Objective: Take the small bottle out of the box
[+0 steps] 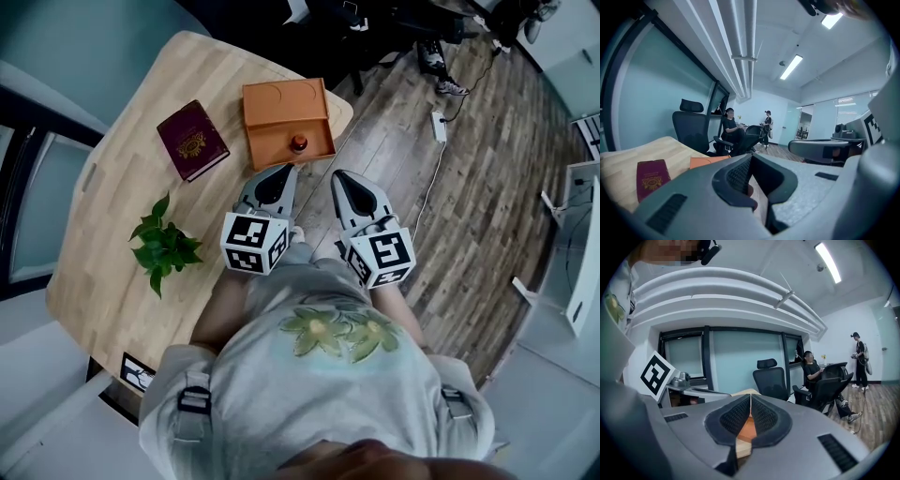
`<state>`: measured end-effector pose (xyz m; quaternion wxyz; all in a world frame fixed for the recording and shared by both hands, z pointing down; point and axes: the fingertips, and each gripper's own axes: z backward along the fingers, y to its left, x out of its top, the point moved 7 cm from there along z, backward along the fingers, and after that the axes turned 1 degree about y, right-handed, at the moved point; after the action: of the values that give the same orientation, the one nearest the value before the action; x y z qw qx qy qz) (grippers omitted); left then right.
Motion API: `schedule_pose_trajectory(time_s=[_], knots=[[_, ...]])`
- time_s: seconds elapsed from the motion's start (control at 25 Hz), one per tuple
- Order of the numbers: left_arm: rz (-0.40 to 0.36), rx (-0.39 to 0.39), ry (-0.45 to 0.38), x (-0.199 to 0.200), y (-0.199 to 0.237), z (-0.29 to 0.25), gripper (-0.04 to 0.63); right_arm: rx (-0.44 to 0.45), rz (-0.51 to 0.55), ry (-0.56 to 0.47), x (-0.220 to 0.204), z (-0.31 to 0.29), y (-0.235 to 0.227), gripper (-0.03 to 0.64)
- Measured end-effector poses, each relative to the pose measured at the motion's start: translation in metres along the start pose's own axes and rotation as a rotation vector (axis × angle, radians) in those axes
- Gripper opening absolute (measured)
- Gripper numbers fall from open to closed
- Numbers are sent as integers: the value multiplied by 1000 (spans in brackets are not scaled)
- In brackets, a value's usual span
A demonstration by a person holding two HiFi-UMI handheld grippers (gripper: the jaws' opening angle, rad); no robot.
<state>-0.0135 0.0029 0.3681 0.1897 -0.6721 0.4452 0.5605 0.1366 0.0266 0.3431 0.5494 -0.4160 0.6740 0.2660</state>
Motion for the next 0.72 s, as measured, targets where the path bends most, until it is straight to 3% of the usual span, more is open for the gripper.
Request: schedule_pose_trajectory(time_s=[0.48,0.72], knots=[[17,56,29,0,49,-27,3,73,18,40,-3,-60,-18,14],[37,65,59,-5,62,-34,3,82,6,62,-9,-79,-26,75]])
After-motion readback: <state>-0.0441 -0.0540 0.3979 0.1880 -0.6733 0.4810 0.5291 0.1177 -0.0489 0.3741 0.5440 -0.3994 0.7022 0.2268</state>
